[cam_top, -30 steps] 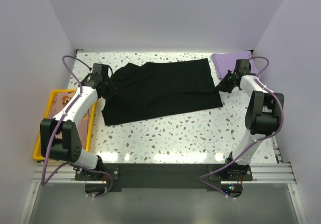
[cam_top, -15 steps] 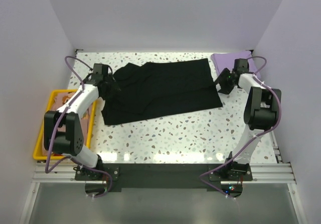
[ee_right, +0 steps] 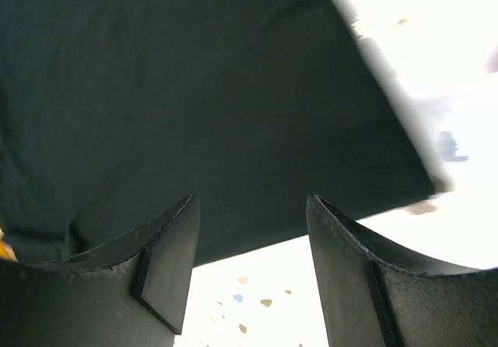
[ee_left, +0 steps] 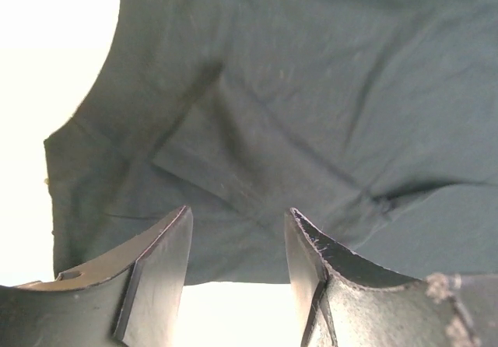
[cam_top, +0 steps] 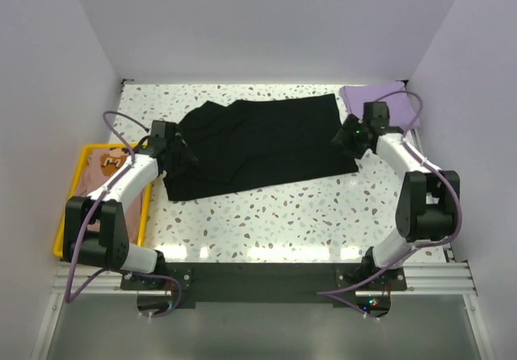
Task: Fold and stack the t-shirts
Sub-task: Fold the tshirt
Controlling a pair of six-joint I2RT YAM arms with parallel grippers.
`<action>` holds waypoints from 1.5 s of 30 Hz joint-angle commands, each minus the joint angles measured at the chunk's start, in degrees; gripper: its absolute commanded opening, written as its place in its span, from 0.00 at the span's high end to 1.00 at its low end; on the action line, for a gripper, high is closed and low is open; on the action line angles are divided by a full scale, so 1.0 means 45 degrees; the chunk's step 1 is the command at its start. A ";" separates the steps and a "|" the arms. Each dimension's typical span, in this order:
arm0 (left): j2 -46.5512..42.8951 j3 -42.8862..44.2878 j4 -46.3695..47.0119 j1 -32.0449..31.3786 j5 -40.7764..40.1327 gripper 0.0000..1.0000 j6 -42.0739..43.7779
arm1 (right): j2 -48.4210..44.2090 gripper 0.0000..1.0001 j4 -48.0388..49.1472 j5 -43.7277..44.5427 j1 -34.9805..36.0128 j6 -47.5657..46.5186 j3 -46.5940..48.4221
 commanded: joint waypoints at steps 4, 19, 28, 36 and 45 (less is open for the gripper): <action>0.0917 -0.0337 0.1320 -0.0937 0.0394 0.46 -0.0654 | 0.0237 0.41 0.1093 0.1060 0.4132 0.0472 0.0199; 0.0586 0.0209 0.1048 -0.0022 0.1020 0.48 0.0243 | 0.3715 0.42 0.3298 0.1177 0.9878 0.1682 0.2778; -0.0488 0.0522 0.0559 0.0351 0.1351 0.48 0.0517 | 0.4769 0.43 0.5429 0.1334 1.0914 0.3655 0.2505; -0.0547 0.0464 0.0598 0.0390 0.1547 0.48 0.0654 | 0.5492 0.67 0.5958 0.1470 1.0934 0.4437 0.2933; -0.0391 0.0405 0.0676 0.0410 0.1625 0.49 0.0927 | 0.5786 0.98 0.5743 0.1588 1.0583 0.5217 0.3695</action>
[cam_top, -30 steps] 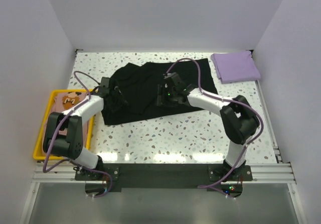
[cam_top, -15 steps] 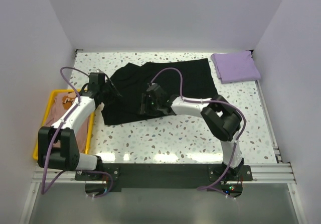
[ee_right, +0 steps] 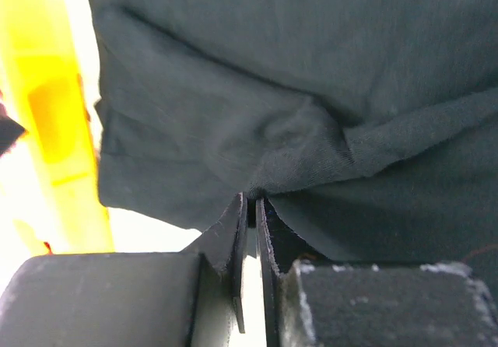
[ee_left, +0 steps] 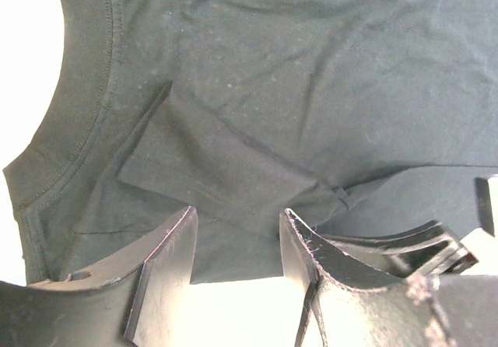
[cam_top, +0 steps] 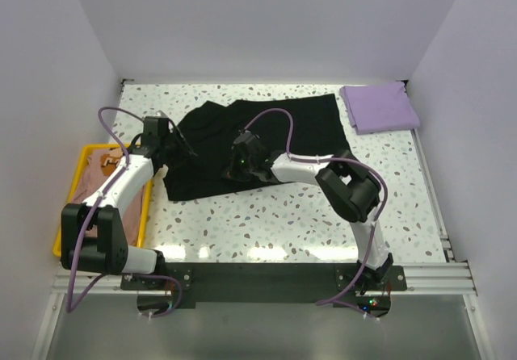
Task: Fold and stack the t-shirts
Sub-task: Fold the tshirt
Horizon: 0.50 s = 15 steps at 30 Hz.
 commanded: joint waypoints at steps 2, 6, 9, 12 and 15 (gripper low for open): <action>-0.0017 0.0201 0.0079 0.0133 0.0279 0.51 0.0471 | -0.0018 0.98 0.0662 0.0165 -0.0603 0.0775 0.0802; 0.0237 0.0064 0.0293 0.0133 0.0377 0.53 0.0530 | 0.0137 0.99 0.1209 -0.0362 -0.1170 0.1496 0.0898; 0.0529 -0.0053 0.0567 0.0133 0.0650 0.53 0.0550 | 0.0547 0.99 0.1482 -0.0811 -0.1503 0.1848 0.1249; 0.0862 -0.0112 0.0840 0.0133 0.0827 0.53 0.0589 | 0.1113 0.99 0.1949 -0.1241 -0.1718 0.2297 0.1601; 0.1154 -0.0151 0.0977 0.0133 0.0924 0.53 0.0647 | 0.1660 0.98 0.2301 -0.1555 -0.1952 0.2707 0.1875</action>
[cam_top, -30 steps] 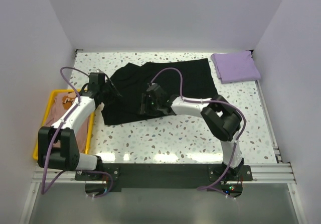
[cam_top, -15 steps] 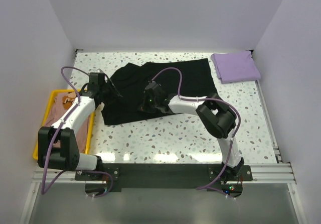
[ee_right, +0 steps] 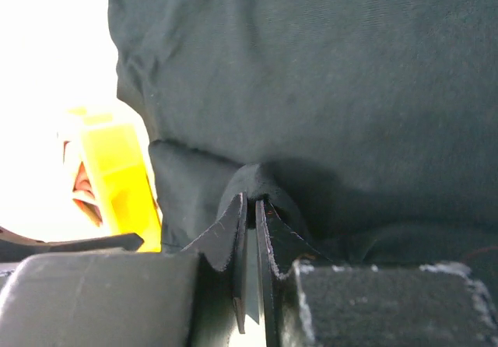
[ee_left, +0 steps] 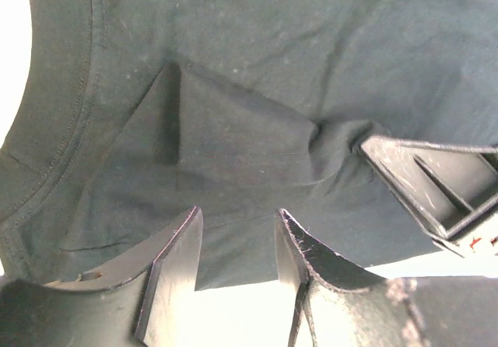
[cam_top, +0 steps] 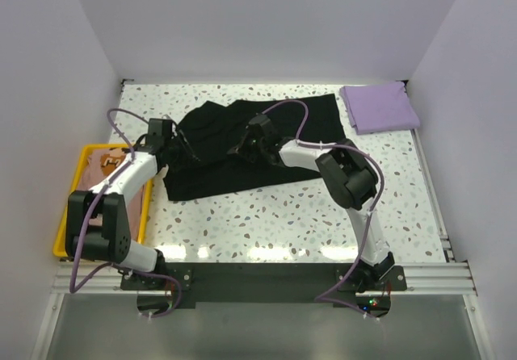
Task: Fold and stack the t-shirts
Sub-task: Fold the tshirt
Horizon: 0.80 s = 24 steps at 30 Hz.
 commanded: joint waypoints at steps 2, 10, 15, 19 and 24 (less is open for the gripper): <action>0.0393 -0.0054 0.0710 0.0133 0.0376 0.55 0.0371 | 0.0685 0.98 0.1298 -0.0793 -0.0224 0.1000 0.0676; 0.0999 -0.0151 0.0769 0.0113 0.0415 0.65 0.0351 | 0.1390 0.98 0.2138 -0.1204 -0.0654 0.1703 0.1107; 0.0999 -0.0307 0.0789 0.0094 0.0492 0.81 0.0488 | 0.1448 0.97 0.2782 -0.1321 -0.0791 0.2231 0.0813; 0.1291 -0.0366 0.0866 0.0016 0.0473 0.82 0.0488 | 0.1566 0.96 0.3154 -0.1458 -0.0850 0.2504 0.0716; 0.1838 -0.0269 0.1256 -0.0179 0.0531 0.82 0.0216 | 0.1546 0.91 0.3701 -0.1556 -0.0850 0.2758 0.0462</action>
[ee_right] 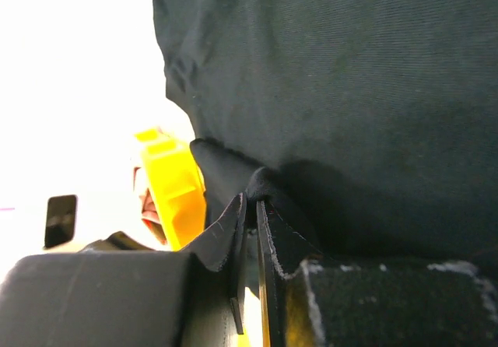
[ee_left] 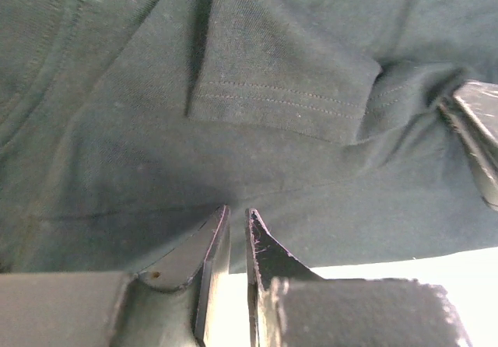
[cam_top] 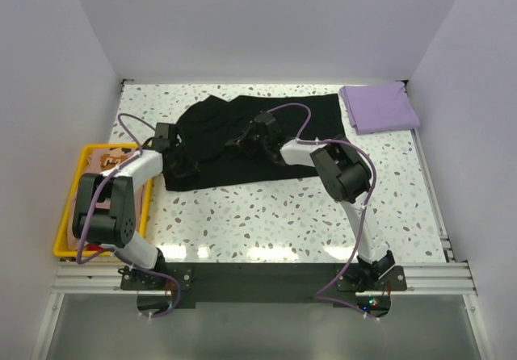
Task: Fold and stack the t-shirts
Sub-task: Fold the tshirt
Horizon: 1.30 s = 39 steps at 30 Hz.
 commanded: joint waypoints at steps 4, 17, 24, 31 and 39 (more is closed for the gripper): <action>0.0849 0.0281 0.1181 -0.0160 0.0411 0.80 -0.0195 | -0.0106 0.90 0.1259 -0.0244 -0.0072 0.0388 -0.0141; 0.2394 0.2136 0.1104 -0.0180 0.0313 0.78 -0.0741 | -0.0750 0.66 0.1415 -0.0362 -0.0112 -0.0332 -0.0843; 0.2062 0.1590 0.1142 -0.0141 -0.0135 0.75 -0.0935 | -0.1629 0.59 -0.0239 0.0242 0.0045 -0.2265 -0.0727; 0.2882 0.2994 0.0890 -0.0160 -0.0329 0.74 -0.0957 | -0.2176 0.59 -0.1240 0.0692 0.0493 -0.3576 -0.0707; 0.4266 0.4792 0.0752 -0.0160 -0.0331 0.73 -0.1131 | -0.3093 0.60 -0.2175 0.1237 0.0670 -0.4903 -0.1468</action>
